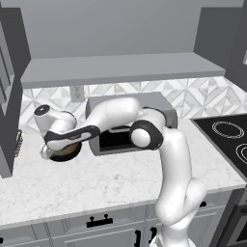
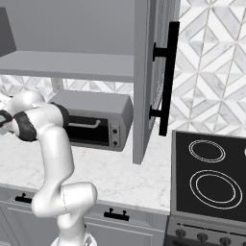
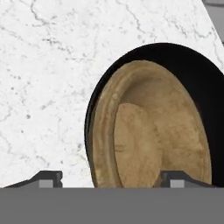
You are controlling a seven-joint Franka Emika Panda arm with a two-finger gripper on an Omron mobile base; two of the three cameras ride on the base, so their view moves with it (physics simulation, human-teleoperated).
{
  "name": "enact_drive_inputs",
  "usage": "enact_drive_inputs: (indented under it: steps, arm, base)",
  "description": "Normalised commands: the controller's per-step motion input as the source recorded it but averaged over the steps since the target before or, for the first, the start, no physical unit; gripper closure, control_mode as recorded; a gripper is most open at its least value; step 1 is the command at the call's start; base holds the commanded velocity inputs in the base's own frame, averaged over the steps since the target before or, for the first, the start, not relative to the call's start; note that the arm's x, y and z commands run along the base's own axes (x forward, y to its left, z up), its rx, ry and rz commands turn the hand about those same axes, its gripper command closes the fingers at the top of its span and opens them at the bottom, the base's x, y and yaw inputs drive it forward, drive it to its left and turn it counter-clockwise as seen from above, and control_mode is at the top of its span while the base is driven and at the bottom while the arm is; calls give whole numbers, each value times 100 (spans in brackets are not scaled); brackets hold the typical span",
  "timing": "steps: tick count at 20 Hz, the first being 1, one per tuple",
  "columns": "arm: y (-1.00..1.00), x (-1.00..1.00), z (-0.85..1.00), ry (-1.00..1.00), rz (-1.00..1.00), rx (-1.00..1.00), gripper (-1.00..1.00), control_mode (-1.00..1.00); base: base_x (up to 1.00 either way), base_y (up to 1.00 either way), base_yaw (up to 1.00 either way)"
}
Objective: Pick up the bowls on the counter and stack them on top of one another in the open cabinet. Place the smaller bowl on top of the larger bowl.
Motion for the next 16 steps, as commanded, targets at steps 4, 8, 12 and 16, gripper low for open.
enact_drive_inputs:
  steps: [4, 8, 12, 16]
  arm:
    - [0, -72, 2, -4, 2, 9, -100, -100]
    - [-4, -33, -15, 0, 6, 8, -100, -100]
    - [-18, 21, -2, -13, 8, -1, -100, -100]
    - [-5, 14, 0, -13, 10, 0, -100, -100]
  base:
    - [0, 0, 0]
    - [0, 0, 0]
    - [0, 0, 0]
    - [0, 0, 0]
